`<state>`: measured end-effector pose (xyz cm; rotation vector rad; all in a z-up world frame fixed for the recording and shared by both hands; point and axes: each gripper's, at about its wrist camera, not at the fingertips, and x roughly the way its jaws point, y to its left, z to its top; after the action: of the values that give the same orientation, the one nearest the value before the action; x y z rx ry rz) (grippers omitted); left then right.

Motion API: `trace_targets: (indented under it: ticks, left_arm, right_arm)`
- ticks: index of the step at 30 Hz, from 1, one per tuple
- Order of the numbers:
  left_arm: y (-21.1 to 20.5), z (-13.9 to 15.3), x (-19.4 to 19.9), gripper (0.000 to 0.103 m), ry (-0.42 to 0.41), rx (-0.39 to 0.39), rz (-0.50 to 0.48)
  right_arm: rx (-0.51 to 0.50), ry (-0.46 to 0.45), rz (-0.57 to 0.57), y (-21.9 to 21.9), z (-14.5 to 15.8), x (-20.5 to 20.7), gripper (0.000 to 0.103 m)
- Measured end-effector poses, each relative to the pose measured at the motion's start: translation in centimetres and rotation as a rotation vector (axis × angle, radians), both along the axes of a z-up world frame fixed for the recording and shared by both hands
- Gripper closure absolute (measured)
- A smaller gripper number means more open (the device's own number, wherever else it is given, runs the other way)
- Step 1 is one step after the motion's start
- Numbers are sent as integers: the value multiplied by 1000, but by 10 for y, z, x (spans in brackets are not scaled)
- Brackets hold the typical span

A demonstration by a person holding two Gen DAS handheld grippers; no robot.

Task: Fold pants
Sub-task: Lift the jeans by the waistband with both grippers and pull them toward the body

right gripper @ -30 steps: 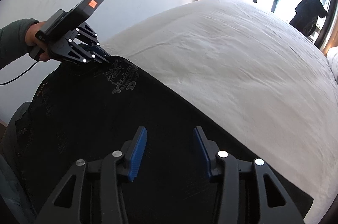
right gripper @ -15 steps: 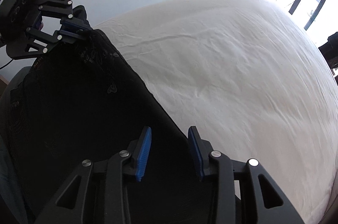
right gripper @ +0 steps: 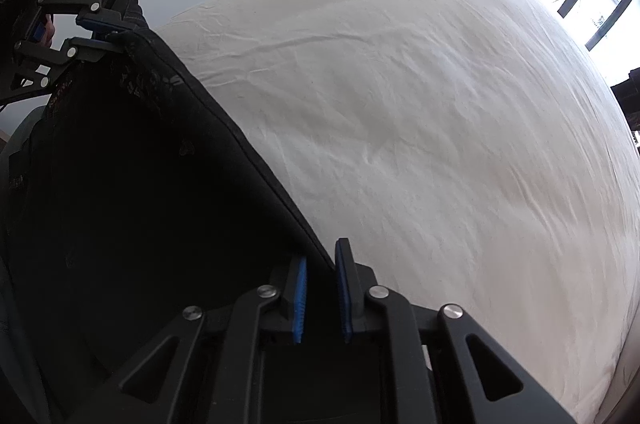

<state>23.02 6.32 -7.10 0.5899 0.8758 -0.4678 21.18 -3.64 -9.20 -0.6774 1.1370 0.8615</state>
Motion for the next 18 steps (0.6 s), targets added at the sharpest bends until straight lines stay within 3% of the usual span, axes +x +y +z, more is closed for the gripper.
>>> trace_targets:
  ticks: [5, 18]
  left_arm:
    - [1, 1, 0, 93, -1, 3, 9]
    - [-1, 9, -25, 93, -16, -15, 67]
  right_arm:
    - [-3, -15, 5, -1, 1, -5, 99]
    - [91, -112, -119, -8, 34, -51, 100]
